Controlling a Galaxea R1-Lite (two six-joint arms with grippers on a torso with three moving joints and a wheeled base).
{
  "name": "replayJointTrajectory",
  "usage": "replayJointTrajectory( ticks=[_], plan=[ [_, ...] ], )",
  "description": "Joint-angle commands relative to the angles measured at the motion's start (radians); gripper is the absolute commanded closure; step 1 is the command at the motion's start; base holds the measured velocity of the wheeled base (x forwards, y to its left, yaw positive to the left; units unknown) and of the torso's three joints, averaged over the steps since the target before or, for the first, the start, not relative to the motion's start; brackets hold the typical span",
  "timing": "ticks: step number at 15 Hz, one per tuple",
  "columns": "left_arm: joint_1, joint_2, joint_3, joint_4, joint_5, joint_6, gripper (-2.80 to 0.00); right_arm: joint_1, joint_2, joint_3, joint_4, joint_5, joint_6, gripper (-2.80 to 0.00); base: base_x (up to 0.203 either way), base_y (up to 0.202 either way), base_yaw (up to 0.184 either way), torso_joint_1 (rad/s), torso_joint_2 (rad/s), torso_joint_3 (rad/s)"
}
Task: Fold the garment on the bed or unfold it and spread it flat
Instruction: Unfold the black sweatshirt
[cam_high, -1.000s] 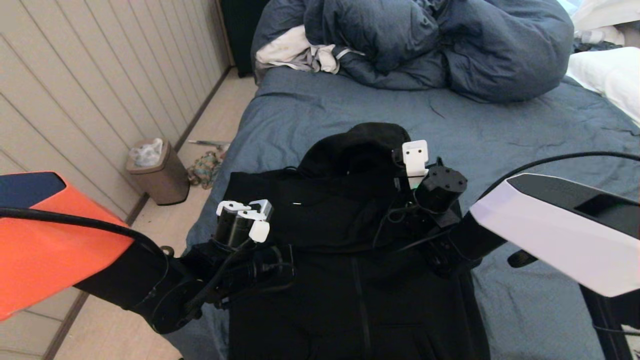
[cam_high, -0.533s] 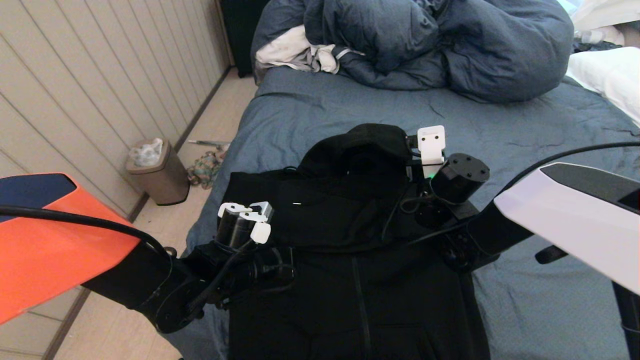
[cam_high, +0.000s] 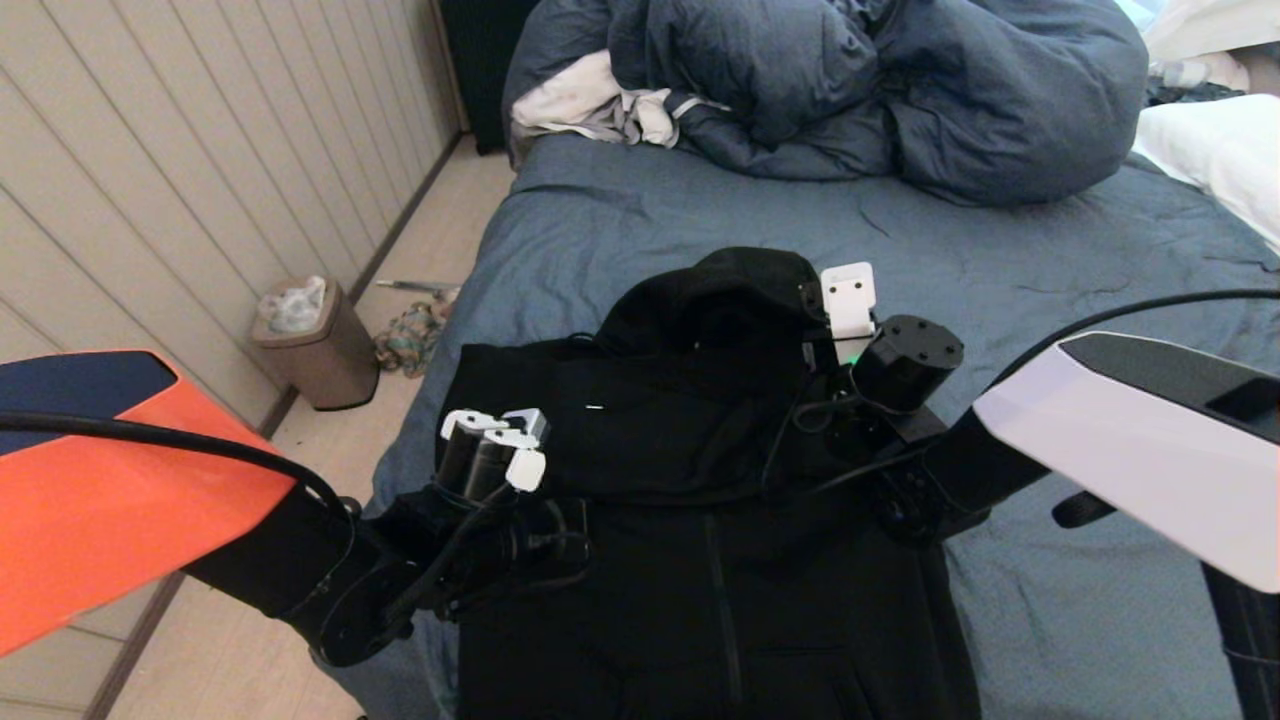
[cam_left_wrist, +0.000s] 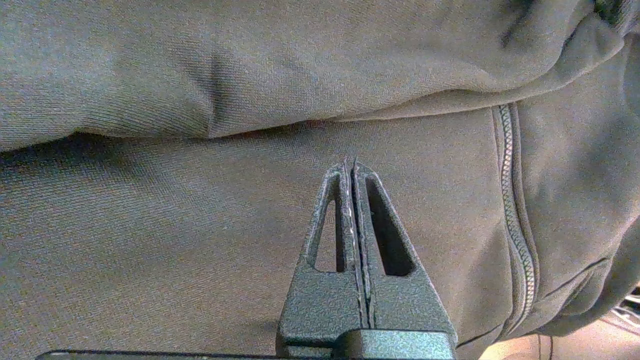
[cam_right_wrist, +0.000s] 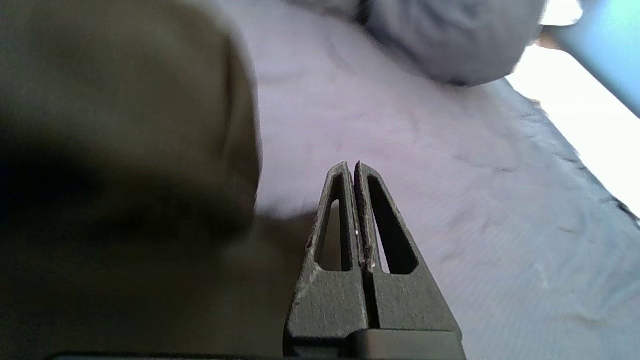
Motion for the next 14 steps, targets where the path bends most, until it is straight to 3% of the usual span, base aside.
replayJointTrajectory(
  ticks=[1, 4, 7, 10, 14],
  plan=[
    [0.000, 0.004, 0.000, -0.005, 0.001, -0.002, 0.00, 0.005, -0.020, 0.081, -0.041, 0.020, -0.001, 0.00, 0.000, 0.000, 0.000, 0.000, 0.00, 0.000],
    [0.000, 0.008, -0.001, -0.004, 0.001, -0.002, 0.00, 0.031, -0.018, 0.128, -0.065, 0.029, -0.001, 0.00, 0.000, 0.000, 0.000, 0.000, 0.00, 0.000],
    [0.000, 0.016, -0.001, -0.004, -0.001, -0.002, 0.00, 0.029, 0.050, 0.034, -0.050, 0.034, -0.005, 0.00, 0.000, 0.000, 0.000, 0.000, 0.00, 0.000],
    [-0.001, 0.050, -0.007, -0.012, 0.001, -0.002, 0.00, 0.013, 0.154, -0.229, 0.018, 0.037, -0.019, 0.00, 0.000, 0.000, 0.000, 0.000, 0.00, 0.000],
    [-0.005, 0.067, 0.008, -0.101, 0.007, 0.001, 0.00, -0.010, 0.300, -0.658, 0.222, 0.036, -0.031, 0.00, 0.000, 0.000, 0.000, 0.000, 0.00, 0.000]
  ],
)
